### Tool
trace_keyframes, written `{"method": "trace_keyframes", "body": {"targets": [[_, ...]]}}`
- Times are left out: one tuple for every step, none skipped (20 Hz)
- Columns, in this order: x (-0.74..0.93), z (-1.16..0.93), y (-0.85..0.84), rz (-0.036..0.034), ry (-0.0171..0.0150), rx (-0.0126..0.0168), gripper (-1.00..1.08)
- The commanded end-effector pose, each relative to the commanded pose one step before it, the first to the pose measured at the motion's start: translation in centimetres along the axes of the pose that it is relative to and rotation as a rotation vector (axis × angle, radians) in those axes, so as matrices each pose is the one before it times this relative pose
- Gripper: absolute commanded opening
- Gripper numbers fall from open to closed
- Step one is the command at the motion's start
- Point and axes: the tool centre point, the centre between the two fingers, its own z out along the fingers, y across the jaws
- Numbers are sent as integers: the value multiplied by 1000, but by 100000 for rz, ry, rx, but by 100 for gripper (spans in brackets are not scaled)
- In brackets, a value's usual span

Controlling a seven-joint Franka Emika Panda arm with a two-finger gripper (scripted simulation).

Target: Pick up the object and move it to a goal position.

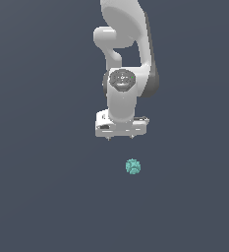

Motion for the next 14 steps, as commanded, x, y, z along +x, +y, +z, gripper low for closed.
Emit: {"method": "trace_keyframes", "body": {"targets": [[923, 364, -442, -581, 303, -273, 100], [440, 175, -204, -258, 162, -130, 100], [469, 195, -221, -274, 174, -136, 100], [496, 214, -241, -295, 189, -143, 100], [523, 235, -261, -313, 204, -151, 100], [548, 259, -278, -325, 216, -155, 100], [571, 282, -298, -341, 231, -160, 100], [583, 303, -311, -348, 241, -161, 100], [547, 295, -305, -334, 236, -153, 100], [507, 288, -287, -307, 221, -139, 100], [467, 275, -274, -287, 211, -128, 100], [430, 265, -255, -260, 195, -115, 100], [393, 249, -241, -243, 185, -107, 100], [359, 237, -222, -219, 170, -95, 100]]}}
